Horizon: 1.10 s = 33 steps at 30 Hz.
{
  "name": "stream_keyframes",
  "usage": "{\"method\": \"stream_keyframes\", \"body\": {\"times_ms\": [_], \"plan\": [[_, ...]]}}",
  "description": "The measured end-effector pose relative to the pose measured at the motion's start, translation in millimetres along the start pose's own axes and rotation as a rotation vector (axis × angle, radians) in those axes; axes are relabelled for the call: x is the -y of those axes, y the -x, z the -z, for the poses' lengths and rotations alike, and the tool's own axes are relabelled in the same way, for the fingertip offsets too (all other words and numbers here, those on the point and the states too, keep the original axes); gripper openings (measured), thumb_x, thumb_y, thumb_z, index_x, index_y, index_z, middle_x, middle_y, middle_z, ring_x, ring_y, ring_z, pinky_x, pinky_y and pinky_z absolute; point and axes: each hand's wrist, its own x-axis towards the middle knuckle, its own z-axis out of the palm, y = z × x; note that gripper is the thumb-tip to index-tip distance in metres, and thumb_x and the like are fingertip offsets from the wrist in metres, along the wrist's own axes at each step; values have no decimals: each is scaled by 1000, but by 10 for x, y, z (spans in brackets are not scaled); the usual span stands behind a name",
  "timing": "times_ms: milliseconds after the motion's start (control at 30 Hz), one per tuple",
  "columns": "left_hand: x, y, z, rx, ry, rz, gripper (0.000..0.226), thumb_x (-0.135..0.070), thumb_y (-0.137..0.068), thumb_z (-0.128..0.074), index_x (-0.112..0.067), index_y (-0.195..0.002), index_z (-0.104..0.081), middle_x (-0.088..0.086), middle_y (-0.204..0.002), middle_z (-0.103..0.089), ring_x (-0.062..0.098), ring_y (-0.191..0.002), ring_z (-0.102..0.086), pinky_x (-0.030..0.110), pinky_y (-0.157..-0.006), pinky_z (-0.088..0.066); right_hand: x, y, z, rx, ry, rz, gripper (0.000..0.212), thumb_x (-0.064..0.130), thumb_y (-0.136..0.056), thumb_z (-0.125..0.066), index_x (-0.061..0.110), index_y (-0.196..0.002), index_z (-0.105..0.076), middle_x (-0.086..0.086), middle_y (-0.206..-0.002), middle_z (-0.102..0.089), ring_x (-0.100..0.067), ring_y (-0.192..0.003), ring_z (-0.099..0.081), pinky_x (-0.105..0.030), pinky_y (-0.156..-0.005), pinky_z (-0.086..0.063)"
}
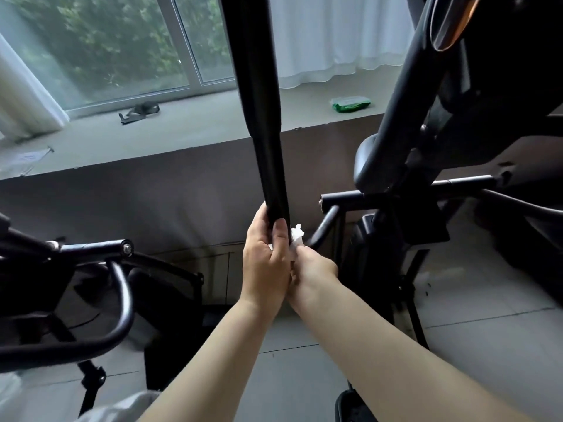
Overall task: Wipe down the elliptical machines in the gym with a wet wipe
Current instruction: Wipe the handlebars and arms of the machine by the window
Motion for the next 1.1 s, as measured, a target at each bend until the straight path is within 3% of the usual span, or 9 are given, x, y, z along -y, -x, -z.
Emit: {"method": "stream_keyframes", "body": {"times_ms": [133, 233, 333, 533, 733, 900, 967, 1033, 1100], "plan": [[22, -37, 6, -11, 21, 2, 36, -16, -106, -53, -49, -121, -54, -13, -116, -68, -1, -104, -65, 18, -93, -48, -151, -7, 5, -6, 190, 202, 13, 20, -95, -72, 13, -106, -72, -12, -91, -78, -30, -82, -77, -47, -83, -62], [67, -58, 43, 3, 21, 1, 32, -13, -106, -52, -40, -123, -55, -22, -106, -70, -5, -100, -65, 14, -89, -47, -140, -58, 37, 4, 252, 255, 18, 11, -97, -65, 8, -114, -70, -13, -96, -76, -29, -83, -74, -49, -84, -61], [115, -77, 66, 36, -6, -1, 31, -14, -107, -51, -33, -130, -55, -34, -111, -67, -4, -111, -63, 15, -96, -46, -103, -117, 73, -108, 207, 215, 18, 9, -98, -64, 16, -112, -72, -9, -90, -76, -31, -83, -75, -52, -84, -61], [213, -127, 109, 45, -60, -48, 41, -28, -102, -50, -12, -140, -56, -4, -130, -67, 10, -123, -61, 31, -107, -48, -234, -163, 34, -61, 121, 190, 22, 15, -104, -54, 17, -113, -74, -6, -85, -79, -24, -75, -77, -42, -76, -64], [233, -121, 99, 59, -117, -42, 36, -21, -108, -47, -9, -140, -56, -1, -130, -67, 8, -122, -60, 21, -105, -45, -114, -385, 7, -238, 125, 97, 18, 36, -101, -61, 21, -103, -71, -1, -86, -73, -16, -73, -69, -30, -61, -53], [274, -116, 60, 47, -130, -61, 38, -24, -106, -47, -13, -142, -52, -6, -127, -66, 5, -117, -61, 19, -100, -45, -236, -275, 74, -47, 43, 30, 44, 47, -107, -40, 16, -114, -70, -11, -100, -77, -26, -104, -70, -37, -102, -50], [286, -93, 59, 54, -181, -90, 46, -16, -107, -48, -21, -152, -41, 0, -143, -58, 8, -133, -53, 24, -110, -42, -192, -300, 55, -58, 12, 15, 45, 47, -106, -41, 14, -110, -72, -11, -96, -77, -27, -101, -69, -36, -104, -48], [307, -62, 93, 49, -292, -220, 66, -6, -106, -50, -26, -160, -19, 12, -164, -30, 15, -153, -27, 32, -124, -26, -158, -402, 70, -153, 43, 107, 33, 41, -106, -45, 25, -118, -71, -3, -107, -76, -22, -102, -70, -39, -106, -50], [341, -55, 159, 12, -497, -463, 69, -2, -104, -49, -10, -161, -12, 12, -170, -8, 13, -158, -4, 32, -128, -11, -155, -410, 88, -139, 60, 147, 30, 30, -109, -42, 33, -128, -66, 5, -104, -74, -15, -103, -69, -35, -107, -48]]}}
